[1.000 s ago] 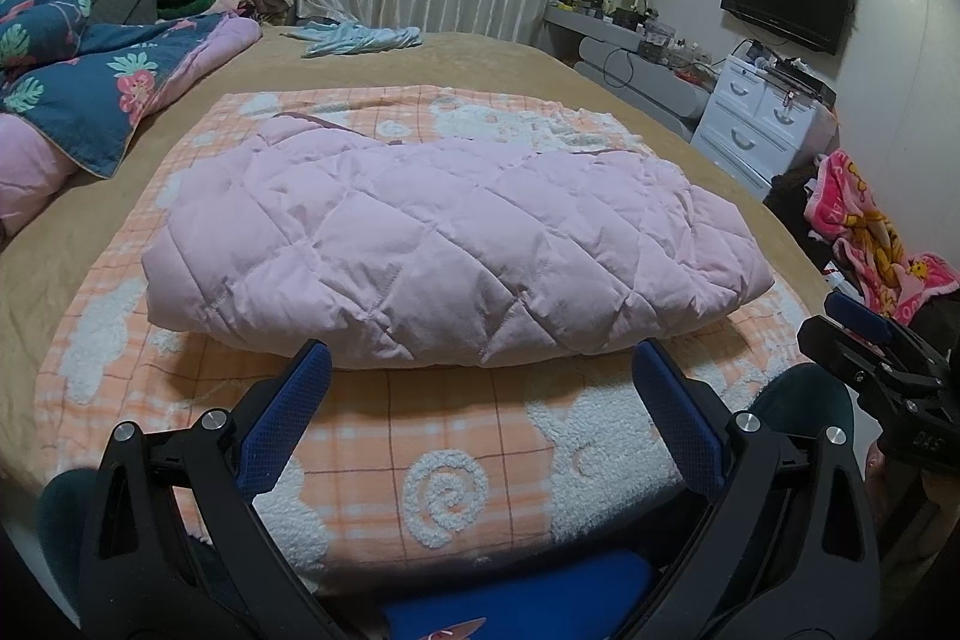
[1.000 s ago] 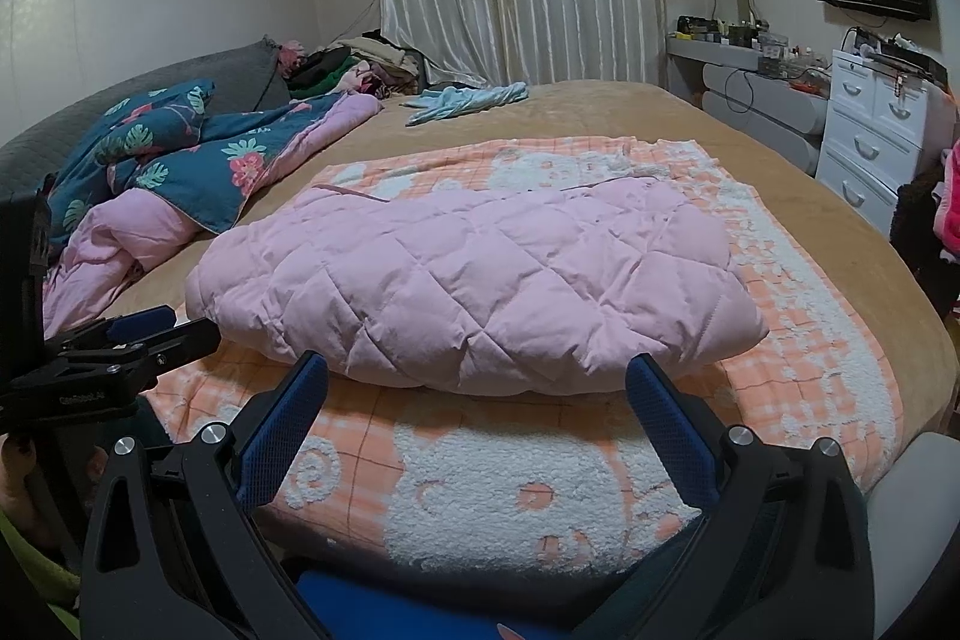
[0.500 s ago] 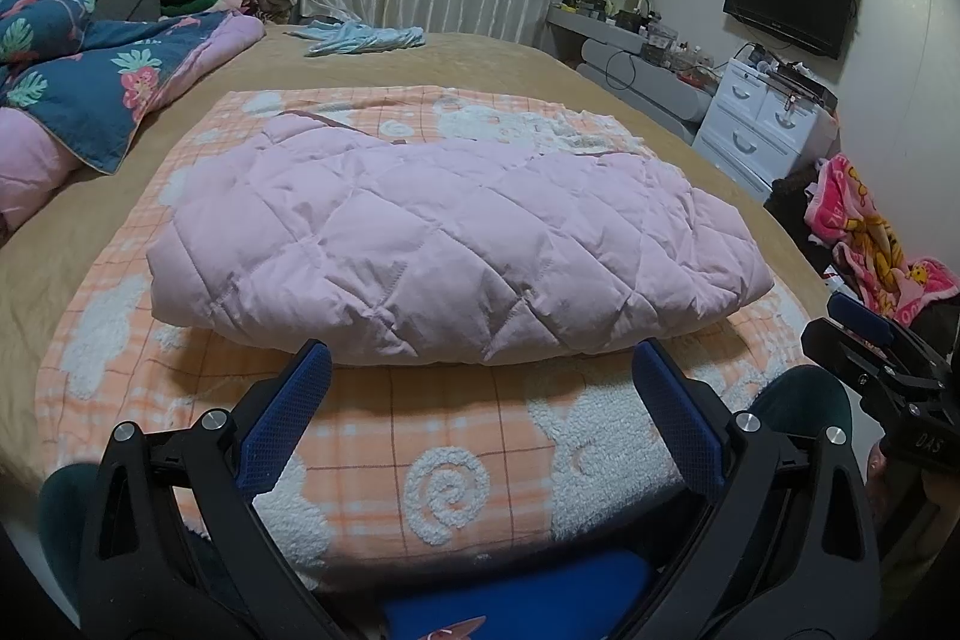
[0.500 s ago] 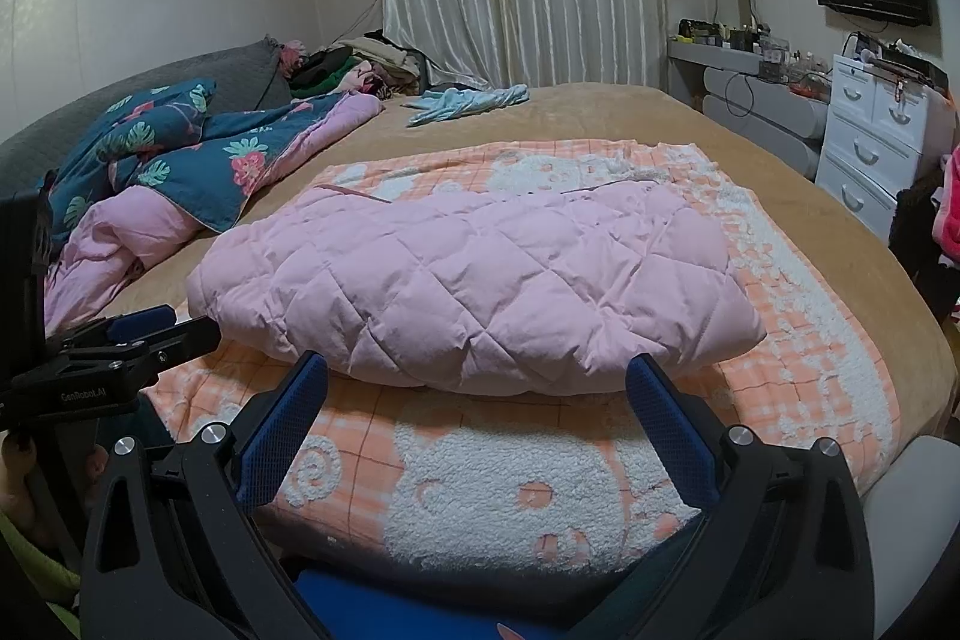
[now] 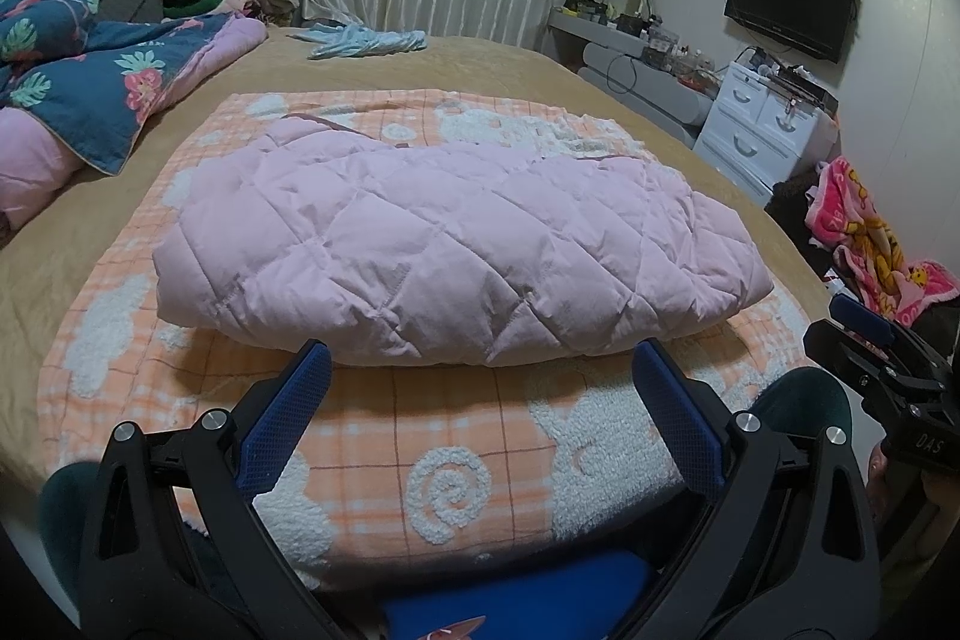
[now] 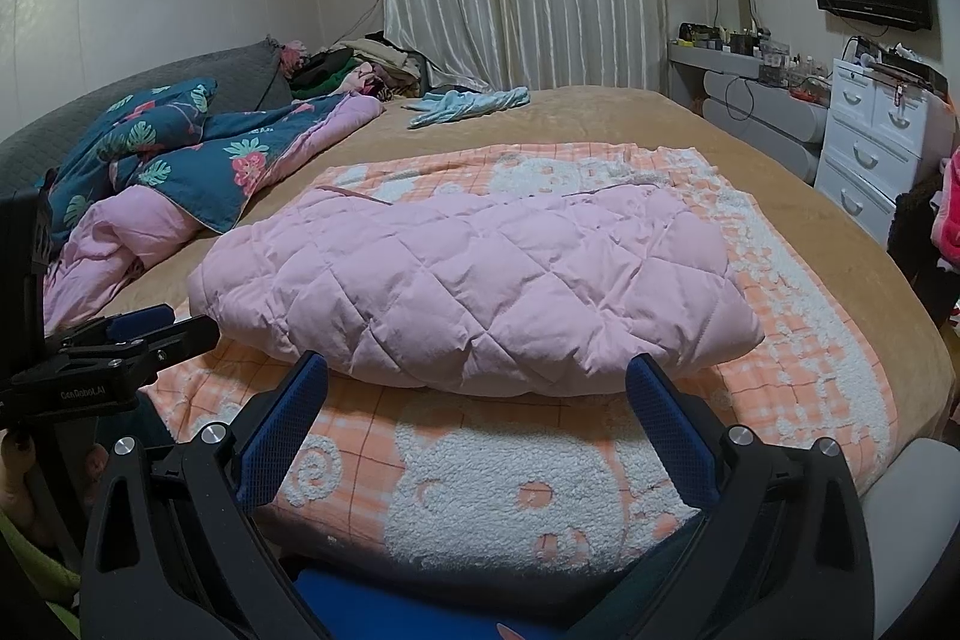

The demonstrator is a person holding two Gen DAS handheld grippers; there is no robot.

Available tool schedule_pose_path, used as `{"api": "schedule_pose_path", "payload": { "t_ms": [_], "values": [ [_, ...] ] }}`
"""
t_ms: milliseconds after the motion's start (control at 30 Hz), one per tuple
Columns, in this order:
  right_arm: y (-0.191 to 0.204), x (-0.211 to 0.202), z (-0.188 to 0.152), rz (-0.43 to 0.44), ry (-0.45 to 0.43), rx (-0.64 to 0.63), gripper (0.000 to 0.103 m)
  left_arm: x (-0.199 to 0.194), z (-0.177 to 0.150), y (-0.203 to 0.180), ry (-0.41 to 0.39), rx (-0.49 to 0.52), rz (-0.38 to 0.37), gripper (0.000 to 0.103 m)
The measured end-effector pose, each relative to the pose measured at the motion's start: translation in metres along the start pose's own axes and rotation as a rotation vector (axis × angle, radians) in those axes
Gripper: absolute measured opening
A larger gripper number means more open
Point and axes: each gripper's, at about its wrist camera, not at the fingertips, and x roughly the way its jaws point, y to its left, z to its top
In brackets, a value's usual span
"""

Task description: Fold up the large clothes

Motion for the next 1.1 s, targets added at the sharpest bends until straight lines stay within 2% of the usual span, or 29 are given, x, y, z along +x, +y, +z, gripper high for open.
{"api": "schedule_pose_path", "payload": {
  "t_ms": [1100],
  "values": [
    [0.0001,-0.0009,0.0006,-0.009,0.002,-0.01,0.099,-0.0021,0.0017,0.001,0.01,0.008,-0.012,0.094]
  ]
}}
